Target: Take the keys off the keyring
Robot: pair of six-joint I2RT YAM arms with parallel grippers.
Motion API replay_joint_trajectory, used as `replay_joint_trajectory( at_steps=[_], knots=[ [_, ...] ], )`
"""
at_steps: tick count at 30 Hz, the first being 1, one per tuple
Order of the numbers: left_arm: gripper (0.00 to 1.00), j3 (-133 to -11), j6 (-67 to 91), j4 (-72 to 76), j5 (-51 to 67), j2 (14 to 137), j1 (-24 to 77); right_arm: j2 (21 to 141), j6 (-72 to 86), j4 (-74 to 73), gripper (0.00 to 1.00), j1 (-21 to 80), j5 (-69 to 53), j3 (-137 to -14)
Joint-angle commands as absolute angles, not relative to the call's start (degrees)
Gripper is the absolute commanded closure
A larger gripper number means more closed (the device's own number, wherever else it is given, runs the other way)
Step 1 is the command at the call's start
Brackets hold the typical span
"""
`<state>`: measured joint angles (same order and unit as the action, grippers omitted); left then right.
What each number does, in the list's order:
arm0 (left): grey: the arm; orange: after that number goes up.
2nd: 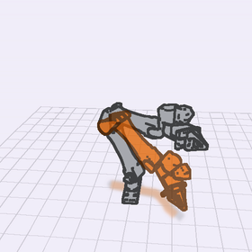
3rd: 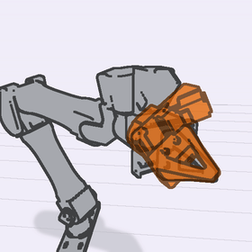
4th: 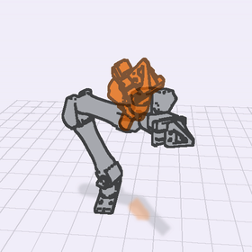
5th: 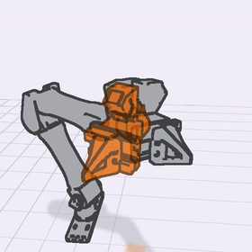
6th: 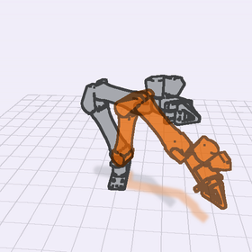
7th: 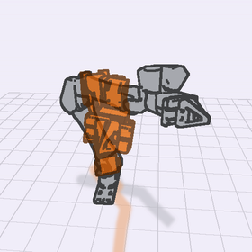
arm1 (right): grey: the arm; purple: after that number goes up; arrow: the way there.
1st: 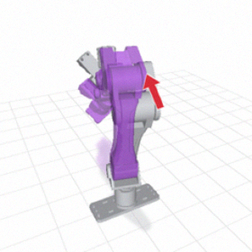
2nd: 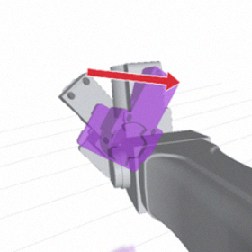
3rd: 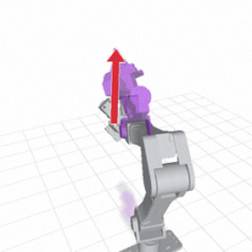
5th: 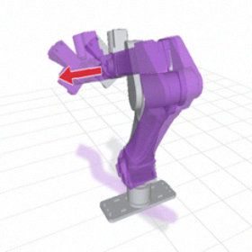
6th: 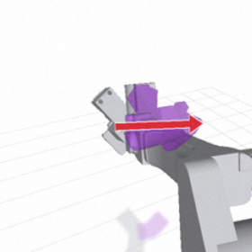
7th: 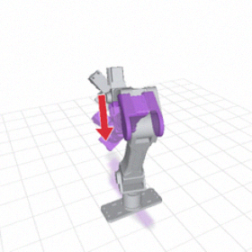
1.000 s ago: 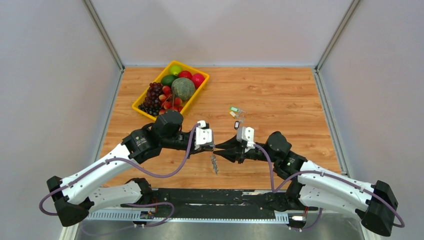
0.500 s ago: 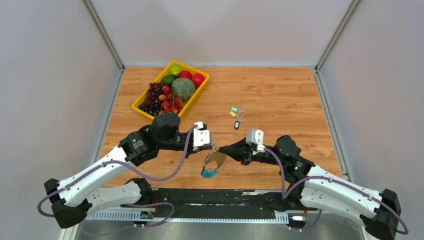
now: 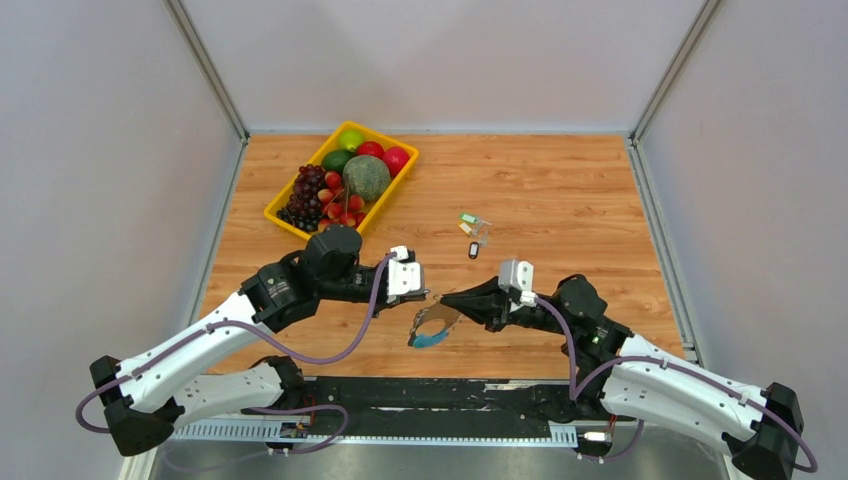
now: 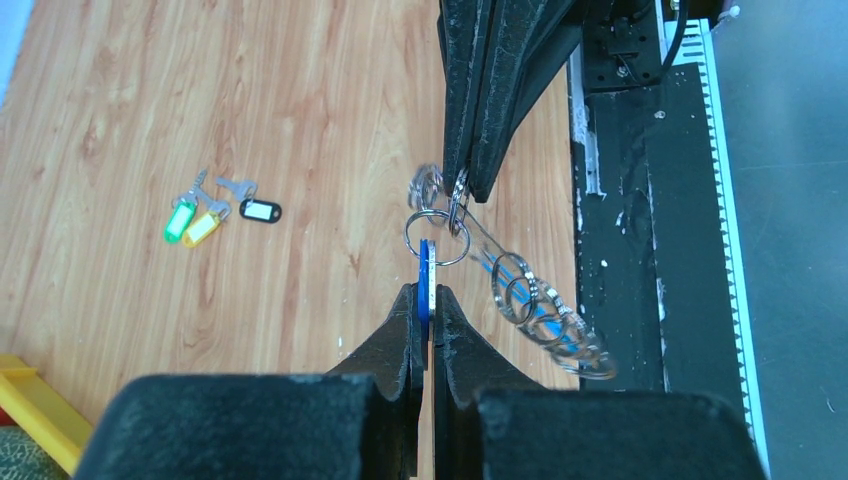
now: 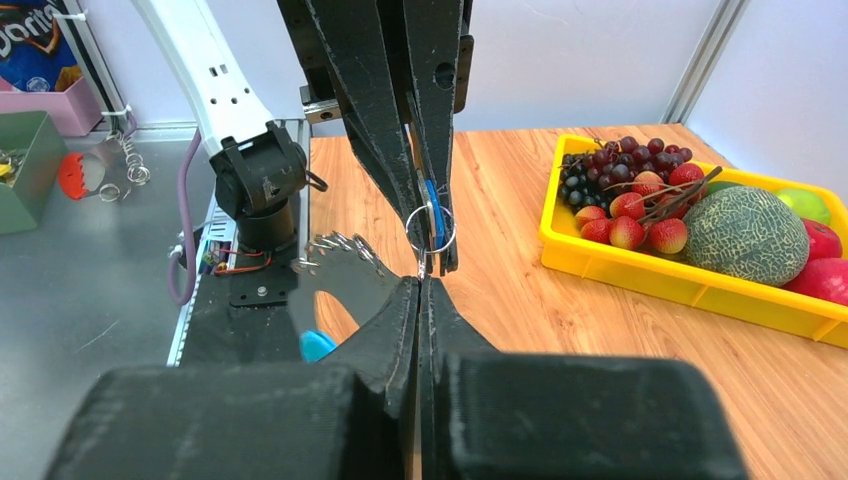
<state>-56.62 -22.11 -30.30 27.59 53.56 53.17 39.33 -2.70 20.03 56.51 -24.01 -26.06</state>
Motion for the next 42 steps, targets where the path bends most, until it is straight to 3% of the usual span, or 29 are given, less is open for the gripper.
replay_joint_trajectory(
  at_steps=[1, 21, 42],
  knots=[
    [1.0, -56.7, -23.6, -27.7, 29.0, 53.2, 53.1, 38.5, -0.4, 24.7, 1.0, 56.8, -22.2, -25.8],
    [1.0, -55.7, -24.2, -27.7, 31.2, 54.2, 53.2, 38.0, 7.4, 37.6, 1.0, 56.8, -16.5, -22.3],
    [1.0, -56.4, -24.4, -27.8, 28.3, 52.5, 53.1, 38.8, 16.4, 23.8, 1.0, 56.8, -5.0, -25.4]
  ],
)
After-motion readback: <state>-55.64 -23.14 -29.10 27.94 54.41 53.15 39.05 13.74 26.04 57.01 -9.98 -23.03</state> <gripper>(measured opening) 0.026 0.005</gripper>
